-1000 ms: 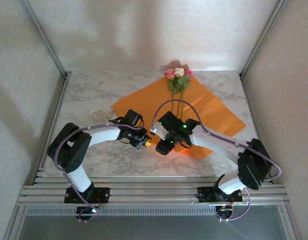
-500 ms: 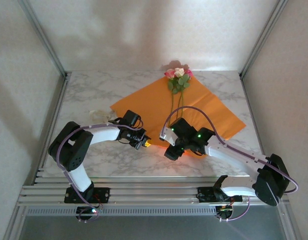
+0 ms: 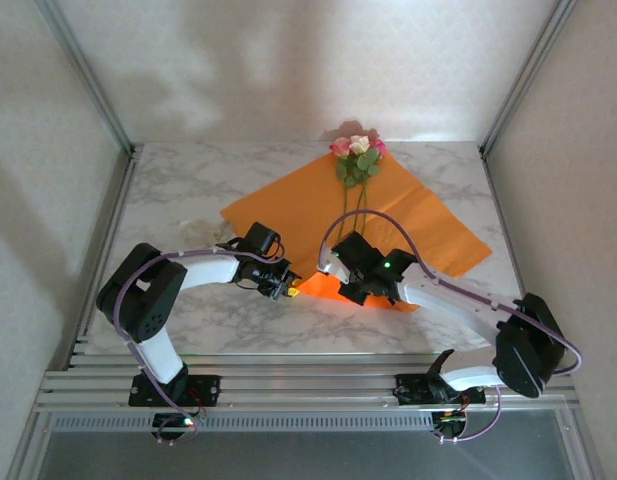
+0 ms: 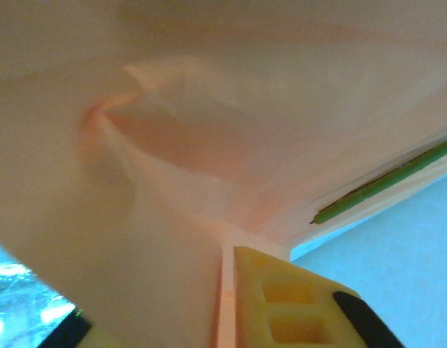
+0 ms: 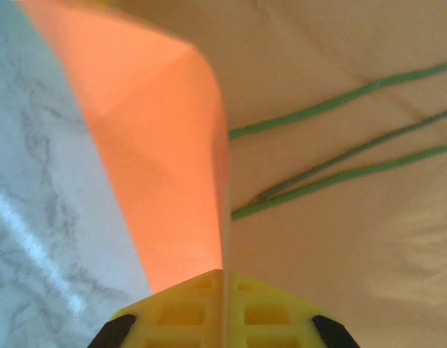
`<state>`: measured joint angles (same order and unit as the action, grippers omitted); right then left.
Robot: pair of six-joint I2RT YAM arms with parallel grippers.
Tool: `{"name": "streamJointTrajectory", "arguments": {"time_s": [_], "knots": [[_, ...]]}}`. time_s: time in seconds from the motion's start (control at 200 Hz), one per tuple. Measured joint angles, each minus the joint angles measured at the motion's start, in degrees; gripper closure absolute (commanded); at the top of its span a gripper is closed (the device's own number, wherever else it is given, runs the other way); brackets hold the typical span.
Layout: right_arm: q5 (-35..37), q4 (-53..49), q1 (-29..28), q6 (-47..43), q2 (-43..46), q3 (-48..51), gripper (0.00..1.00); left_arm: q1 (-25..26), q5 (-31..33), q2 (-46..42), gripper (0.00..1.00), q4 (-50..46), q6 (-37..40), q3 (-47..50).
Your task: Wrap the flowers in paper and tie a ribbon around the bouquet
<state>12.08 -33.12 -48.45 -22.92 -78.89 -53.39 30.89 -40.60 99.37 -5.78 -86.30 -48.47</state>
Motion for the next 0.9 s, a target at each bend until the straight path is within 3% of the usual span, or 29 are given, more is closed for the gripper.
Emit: {"name": "streamJointTrajectory", "arguments": {"time_s": [0.115, 0.27, 0.465, 0.601, 0.901], "knots": [[0.9, 3.23, 1.79, -1.7, -5.05, -2.05, 1.0, -0.04, 1.86, -1.05, 0.39, -1.14, 0.11, 0.04], [1.31, 5.55, 5.68, -2.89, -10.88, -5.9, 1.0, -0.44, 7.13, -5.88, 0.34, -7.65, 1.49, -2.21], [0.63, 6.58, 10.21, -2.62, -15.63, -9.53, 1.0, -0.63, 11.1, -10.4, 0.41, -14.93, 7.02, -7.93], [-0.13, 6.29, 10.93, -1.49, -18.12, -10.64, 1.0, -0.22, 11.3, -10.05, 0.53, -18.25, 11.72, -10.88], [-1.75, 4.55, 12.63, 2.34, -21.07, -13.18, 0.99, 4.83, 6.75, 3.1, 0.67, -17.84, 17.55, -20.26]]}}
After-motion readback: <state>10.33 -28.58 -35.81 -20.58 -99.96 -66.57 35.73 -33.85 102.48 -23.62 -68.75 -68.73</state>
